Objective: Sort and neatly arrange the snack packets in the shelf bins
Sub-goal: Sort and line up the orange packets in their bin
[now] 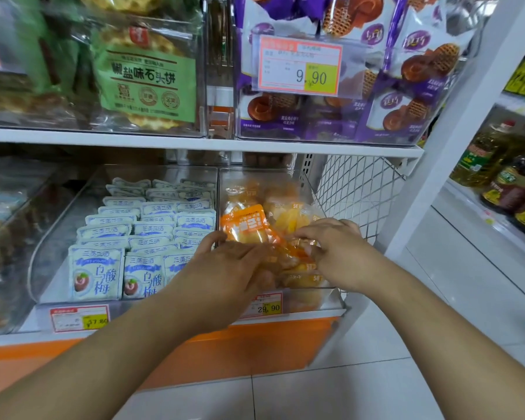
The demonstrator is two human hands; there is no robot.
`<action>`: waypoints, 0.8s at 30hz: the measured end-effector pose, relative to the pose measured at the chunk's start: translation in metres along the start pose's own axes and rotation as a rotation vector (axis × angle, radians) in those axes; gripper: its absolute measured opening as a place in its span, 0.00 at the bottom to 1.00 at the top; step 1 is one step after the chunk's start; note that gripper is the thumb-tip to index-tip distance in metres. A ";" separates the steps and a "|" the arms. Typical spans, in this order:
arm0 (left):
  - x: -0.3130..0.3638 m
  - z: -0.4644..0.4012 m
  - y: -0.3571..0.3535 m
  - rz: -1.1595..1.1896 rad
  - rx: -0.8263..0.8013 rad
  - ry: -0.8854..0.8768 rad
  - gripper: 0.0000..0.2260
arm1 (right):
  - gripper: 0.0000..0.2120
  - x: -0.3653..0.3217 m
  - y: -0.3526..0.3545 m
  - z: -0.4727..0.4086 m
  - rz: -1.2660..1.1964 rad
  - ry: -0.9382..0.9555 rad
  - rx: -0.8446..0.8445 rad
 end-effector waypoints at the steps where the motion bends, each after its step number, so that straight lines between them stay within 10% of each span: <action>1: 0.002 0.002 0.000 -0.001 -0.006 -0.017 0.26 | 0.21 -0.002 0.002 0.000 -0.025 -0.015 0.002; 24: -0.006 0.013 0.006 0.161 -0.028 -0.057 0.21 | 0.07 -0.014 0.008 -0.039 -0.686 -0.261 0.244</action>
Point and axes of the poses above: each hand's wrist, its own z-axis away from the middle knuckle, its own y-axis out of the back of the hand, x = y × z, the point moved 9 cm from there along -z, towards the middle knuckle, and after that the axes turned 11 degrees about x, right-handed, at the moved point
